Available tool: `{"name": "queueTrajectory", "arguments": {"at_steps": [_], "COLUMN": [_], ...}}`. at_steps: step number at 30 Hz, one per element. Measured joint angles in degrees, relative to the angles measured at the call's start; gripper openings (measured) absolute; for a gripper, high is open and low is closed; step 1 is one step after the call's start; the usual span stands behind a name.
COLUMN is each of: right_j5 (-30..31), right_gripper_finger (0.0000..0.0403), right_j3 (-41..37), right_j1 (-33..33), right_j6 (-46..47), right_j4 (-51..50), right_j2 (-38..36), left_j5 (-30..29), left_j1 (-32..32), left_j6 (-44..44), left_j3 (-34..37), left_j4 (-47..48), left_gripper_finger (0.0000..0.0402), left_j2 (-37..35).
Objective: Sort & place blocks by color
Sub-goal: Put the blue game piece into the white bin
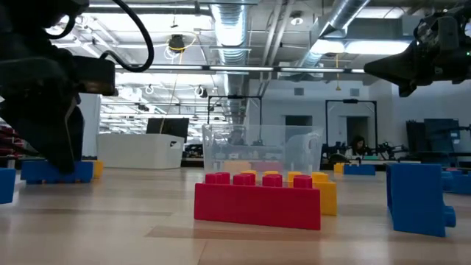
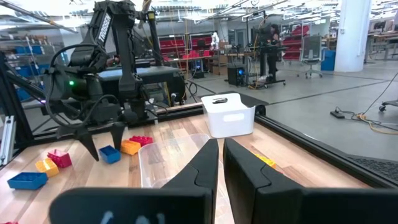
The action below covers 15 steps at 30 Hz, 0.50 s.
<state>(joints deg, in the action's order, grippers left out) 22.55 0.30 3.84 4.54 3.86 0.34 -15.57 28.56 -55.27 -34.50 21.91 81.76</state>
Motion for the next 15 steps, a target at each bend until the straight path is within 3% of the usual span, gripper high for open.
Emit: {"name": "queueTrajectory", "arguments": {"at_steps": [9, 15], "right_j5": [0.0, 0.0], "right_gripper_finger": [0.0051, 0.0051], "right_j3": [0.0, 0.0], "right_j1": [0.01, 0.02], "right_j6": [0.01, 0.0], "right_j4": [0.02, 0.02], "right_j2": [0.0, 0.0], "left_j5": [3.82, 2.94], "left_j1": [-0.34, -1.98], "left_j6": [4.8, 10.43], "left_j3": [-0.12, -3.76], "left_j4": [0.7, 1.24], "left_gripper_finger": [0.0101, 0.01], "left_j2": [-0.07, -1.75]}}
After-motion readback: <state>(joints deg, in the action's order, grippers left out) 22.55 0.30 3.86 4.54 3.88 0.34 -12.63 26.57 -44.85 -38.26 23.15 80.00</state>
